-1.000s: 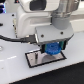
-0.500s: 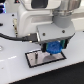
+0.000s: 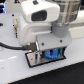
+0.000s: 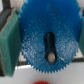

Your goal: Insert the blue gear onto the right peg, followed by the red gear

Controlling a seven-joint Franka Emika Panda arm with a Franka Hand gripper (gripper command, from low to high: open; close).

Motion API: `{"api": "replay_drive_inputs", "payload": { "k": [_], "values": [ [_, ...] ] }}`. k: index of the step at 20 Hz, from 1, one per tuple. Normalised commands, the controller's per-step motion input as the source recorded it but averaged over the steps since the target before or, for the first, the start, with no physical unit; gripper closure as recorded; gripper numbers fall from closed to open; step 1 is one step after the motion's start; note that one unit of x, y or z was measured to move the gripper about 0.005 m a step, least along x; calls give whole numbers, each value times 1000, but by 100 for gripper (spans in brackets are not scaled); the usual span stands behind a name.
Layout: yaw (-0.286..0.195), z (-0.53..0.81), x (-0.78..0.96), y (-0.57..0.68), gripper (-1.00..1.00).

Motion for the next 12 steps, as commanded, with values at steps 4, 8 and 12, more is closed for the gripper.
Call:
{"api": "replay_drive_inputs", "payload": {
  "k": [4,8,12],
  "values": [
    [0,-5,6,44,-100],
    [0,403,-103,141,-100],
    [0,466,-206,85,-100]
  ]
}}
